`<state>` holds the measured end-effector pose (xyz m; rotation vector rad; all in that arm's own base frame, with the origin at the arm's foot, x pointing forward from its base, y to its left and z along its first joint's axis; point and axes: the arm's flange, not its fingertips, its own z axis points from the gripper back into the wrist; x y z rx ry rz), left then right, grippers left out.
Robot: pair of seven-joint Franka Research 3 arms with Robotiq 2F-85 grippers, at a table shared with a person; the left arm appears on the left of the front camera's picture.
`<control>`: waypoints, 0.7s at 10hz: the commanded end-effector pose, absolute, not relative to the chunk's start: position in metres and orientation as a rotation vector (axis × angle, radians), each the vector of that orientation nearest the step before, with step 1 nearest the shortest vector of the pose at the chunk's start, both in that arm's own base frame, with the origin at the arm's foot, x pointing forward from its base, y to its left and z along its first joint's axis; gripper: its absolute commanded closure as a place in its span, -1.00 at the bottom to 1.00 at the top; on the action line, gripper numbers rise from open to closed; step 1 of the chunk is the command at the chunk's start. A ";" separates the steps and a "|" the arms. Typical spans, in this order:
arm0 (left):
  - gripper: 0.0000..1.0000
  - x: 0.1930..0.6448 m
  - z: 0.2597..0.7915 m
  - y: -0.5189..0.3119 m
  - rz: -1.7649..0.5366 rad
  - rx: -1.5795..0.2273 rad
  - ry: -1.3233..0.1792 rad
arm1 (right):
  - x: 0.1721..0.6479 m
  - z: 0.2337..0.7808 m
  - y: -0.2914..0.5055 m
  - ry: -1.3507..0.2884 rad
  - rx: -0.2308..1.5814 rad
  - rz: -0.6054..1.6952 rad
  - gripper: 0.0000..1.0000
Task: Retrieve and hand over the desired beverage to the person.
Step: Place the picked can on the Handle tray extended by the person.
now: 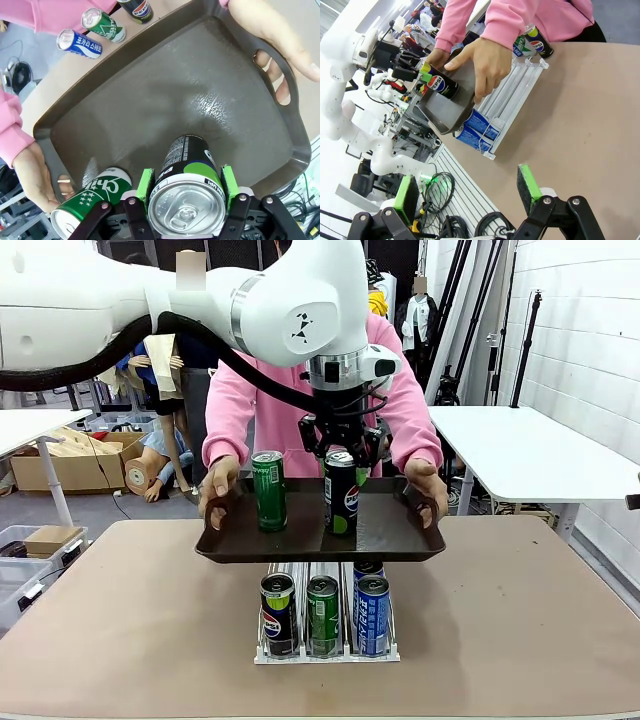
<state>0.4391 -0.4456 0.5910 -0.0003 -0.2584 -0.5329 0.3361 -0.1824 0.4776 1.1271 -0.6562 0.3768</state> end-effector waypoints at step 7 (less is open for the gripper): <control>-1.00 0.437 0.638 -0.441 -0.506 0.022 -0.392 | 0.336 0.478 -0.183 -0.669 1.137 0.384 -1.00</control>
